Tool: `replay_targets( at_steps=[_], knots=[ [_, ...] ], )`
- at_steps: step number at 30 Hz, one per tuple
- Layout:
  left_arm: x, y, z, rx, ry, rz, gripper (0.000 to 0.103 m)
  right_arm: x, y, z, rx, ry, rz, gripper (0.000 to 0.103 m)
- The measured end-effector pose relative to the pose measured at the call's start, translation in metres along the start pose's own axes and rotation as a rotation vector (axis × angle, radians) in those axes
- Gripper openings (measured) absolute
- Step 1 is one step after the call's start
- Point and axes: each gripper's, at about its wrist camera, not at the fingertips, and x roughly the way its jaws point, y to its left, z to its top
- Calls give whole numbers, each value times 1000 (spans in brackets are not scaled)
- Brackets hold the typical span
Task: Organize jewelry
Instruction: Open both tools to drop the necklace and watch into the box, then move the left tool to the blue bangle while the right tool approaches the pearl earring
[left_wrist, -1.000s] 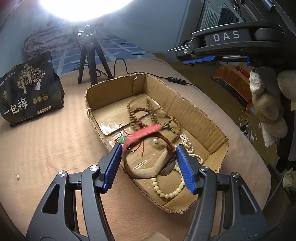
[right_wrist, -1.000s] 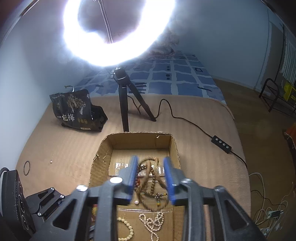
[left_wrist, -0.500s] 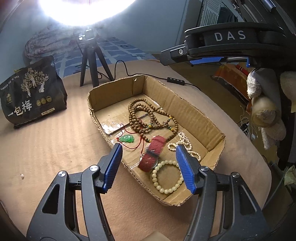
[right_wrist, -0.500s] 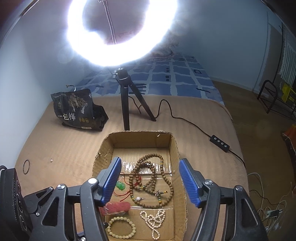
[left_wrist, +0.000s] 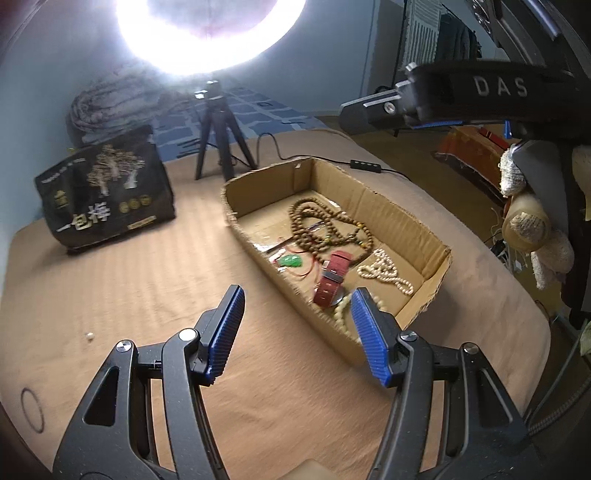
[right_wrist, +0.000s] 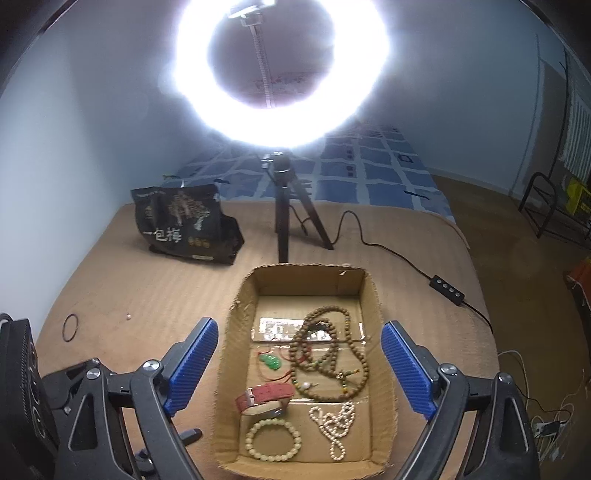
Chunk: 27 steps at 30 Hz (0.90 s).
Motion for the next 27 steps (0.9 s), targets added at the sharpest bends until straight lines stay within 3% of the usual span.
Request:
replay_targets(
  at_steps=[4,7,17,24,27],
  knots=[
    [-20,12,-7,-11,-17,31,63,-6,14,-5,-15,-8,12,92],
    [-34,21,-11,-23,-33,46,72,-10,23,-7,-20,-15,19,92],
    [-78,61,-37,-37,-56,174,72,-21,60,-10,-29,-59,47,92],
    [-101,115,-64,-135,-50,227,72,-10,98,-11,-84,-55,76,92],
    [-109,142,-80,-186,-40,259,80,-2,115,-13,-113,-52,89,92]
  ],
)
